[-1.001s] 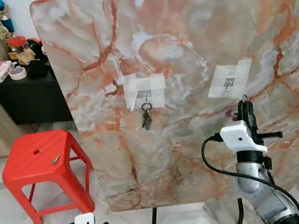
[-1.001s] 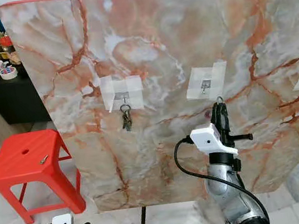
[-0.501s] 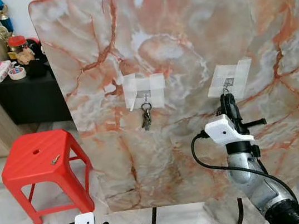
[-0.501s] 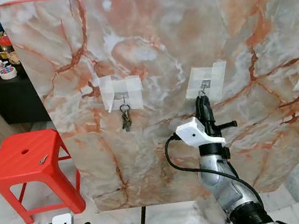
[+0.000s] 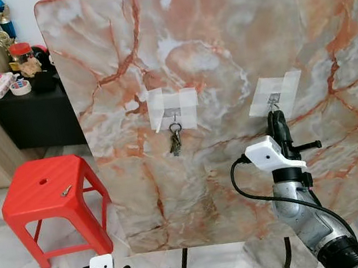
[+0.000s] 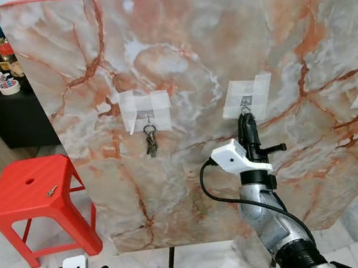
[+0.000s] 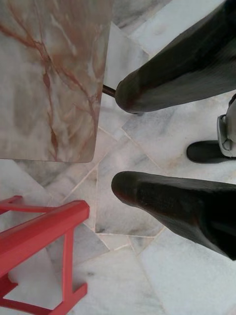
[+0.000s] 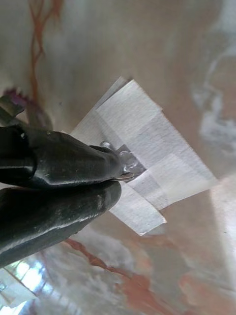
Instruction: Hang keys on a hook
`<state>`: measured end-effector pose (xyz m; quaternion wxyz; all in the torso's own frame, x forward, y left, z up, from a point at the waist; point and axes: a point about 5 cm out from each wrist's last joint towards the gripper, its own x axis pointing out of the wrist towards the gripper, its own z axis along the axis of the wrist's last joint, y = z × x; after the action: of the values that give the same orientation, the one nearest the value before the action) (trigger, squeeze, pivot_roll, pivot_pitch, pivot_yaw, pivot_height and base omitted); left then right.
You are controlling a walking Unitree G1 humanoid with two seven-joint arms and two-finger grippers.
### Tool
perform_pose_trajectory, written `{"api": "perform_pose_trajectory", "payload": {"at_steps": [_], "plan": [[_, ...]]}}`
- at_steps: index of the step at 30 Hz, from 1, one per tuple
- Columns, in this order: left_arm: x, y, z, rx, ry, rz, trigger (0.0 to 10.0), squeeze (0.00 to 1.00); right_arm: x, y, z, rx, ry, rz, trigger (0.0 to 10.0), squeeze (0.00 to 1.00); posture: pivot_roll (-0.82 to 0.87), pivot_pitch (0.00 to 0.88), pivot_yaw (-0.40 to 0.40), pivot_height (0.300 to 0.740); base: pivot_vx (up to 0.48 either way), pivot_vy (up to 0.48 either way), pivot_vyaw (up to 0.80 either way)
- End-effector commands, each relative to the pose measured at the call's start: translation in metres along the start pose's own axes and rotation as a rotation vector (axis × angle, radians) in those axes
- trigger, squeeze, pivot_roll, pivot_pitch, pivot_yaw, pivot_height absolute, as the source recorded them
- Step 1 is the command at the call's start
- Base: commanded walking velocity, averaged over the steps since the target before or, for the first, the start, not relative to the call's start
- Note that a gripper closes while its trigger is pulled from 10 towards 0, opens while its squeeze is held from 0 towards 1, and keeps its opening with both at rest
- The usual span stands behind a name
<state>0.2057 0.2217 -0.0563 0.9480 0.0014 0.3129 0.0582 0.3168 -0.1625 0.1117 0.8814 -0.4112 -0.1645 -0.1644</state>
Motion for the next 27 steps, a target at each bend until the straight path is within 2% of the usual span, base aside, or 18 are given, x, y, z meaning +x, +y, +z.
{"api": "perform_pose_trajectory", "payload": {"at_steps": [1,15,27], "plan": [[-0.001,-0.003,-0.004,0.001,0.029,-0.013,10.0,0.00,0.006,-0.005,-0.003,-0.013,0.009,-0.012,10.0,0.00,0.08,0.000,-0.080,0.740,0.000,0.000,0.00],[0.000,-0.004,-0.003,-0.006,0.023,-0.014,10.0,0.00,0.018,0.001,-0.002,-0.041,0.022,0.046,10.0,0.00,0.09,0.000,-0.083,0.740,0.000,0.000,0.00],[0.001,-0.005,-0.001,-0.010,0.018,-0.018,10.0,0.00,0.020,0.008,-0.002,-0.040,0.023,0.115,10.0,0.00,0.08,0.000,-0.083,0.740,0.000,0.000,0.00]]}}
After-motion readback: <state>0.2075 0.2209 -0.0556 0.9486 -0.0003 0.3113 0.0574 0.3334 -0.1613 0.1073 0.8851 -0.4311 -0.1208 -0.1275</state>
